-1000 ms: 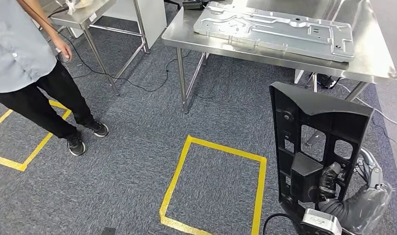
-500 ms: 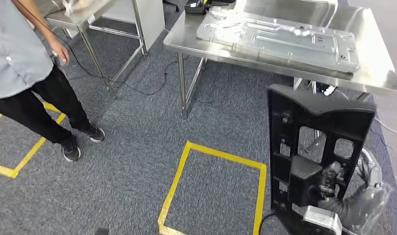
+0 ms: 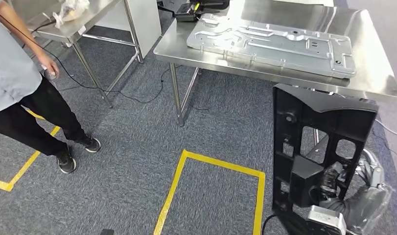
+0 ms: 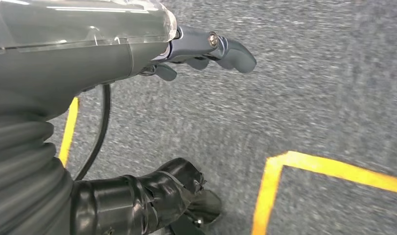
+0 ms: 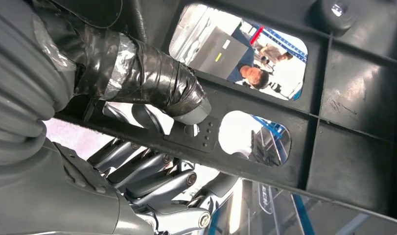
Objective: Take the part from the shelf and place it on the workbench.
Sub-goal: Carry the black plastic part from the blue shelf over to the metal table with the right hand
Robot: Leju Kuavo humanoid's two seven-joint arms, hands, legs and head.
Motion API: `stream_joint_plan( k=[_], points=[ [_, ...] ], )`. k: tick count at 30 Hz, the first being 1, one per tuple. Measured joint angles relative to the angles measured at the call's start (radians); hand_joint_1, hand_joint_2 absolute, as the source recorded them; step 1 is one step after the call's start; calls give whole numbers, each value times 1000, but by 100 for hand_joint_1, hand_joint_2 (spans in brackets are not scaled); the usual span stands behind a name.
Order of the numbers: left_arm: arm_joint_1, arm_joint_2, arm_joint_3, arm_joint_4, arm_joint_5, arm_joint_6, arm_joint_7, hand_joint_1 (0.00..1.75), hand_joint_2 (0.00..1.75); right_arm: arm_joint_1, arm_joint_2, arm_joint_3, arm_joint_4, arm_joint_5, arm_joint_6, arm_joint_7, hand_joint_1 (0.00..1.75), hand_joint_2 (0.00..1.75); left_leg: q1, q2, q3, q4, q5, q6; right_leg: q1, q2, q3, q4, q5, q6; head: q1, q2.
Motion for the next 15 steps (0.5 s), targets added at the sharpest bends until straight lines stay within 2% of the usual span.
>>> stream_joint_plan(
  k=[2,3,4,5,6,7,9,10,12,14,15],
  points=[
    [0,0,0,0,2,5,3,0,175,0,0,0,0,1,-1,-2,175,175,0,0,-81,114,-56,-2,2,2,5,0,-7,-7,-1,0],
    [0,-1,0,0,3,9,5,0,175,1,0,0,0,1,-2,-4,175,175,0,0,-107,137,-65,-2,3,4,9,0,-11,-9,-1,0],
    [2,-1,0,0,3,12,7,0,175,1,0,0,0,2,-2,-5,175,175,0,0,-118,127,-50,-2,4,7,14,0,-15,-8,-1,0],
    [3,-1,0,0,4,16,8,0,175,2,0,0,0,3,-2,-6,175,175,-1,0,-112,84,-10,0,4,10,21,0,-20,-7,-1,0],
    [4,-1,0,0,5,19,9,0,175,2,0,0,0,5,-3,-7,175,175,-1,0,-96,18,44,4,5,12,27,0,-25,-5,-1,0],
    [4,-1,0,0,5,22,10,0,175,2,1,0,0,7,-3,-8,175,175,-4,-1,-81,-39,78,8,6,14,34,1,-30,-2,-1,0],
    [3,-1,0,0,5,26,12,0,175,3,1,0,0,10,-4,-11,175,175,-11,-4,-65,-103,96,17,8,15,36,3,-39,8,-1,0],
    [3,-1,0,0,5,26,14,0,175,3,1,0,0,11,-5,-12,175,175,-13,-5,-66,-104,92,22,9,17,37,4,-43,14,-2,0],
    [4,-2,1,0,4,28,14,0,175,4,1,0,-1,13,-5,-14,175,175,-9,-4,-58,-113,116,33,10,17,40,7,-50,26,-2,0],
    [3,-3,1,0,3,30,15,0,175,5,1,0,-3,13,-6,-16,175,175,-3,-1,-51,-122,126,44,9,14,26,48,-79,35,-1,0],
    [1,-3,1,0,2,31,15,0,175,5,1,0,-4,13,-6,-16,175,175,-3,2,-50,-124,126,47,7,12,2,98,-106,38,-1,0]
  ],
)
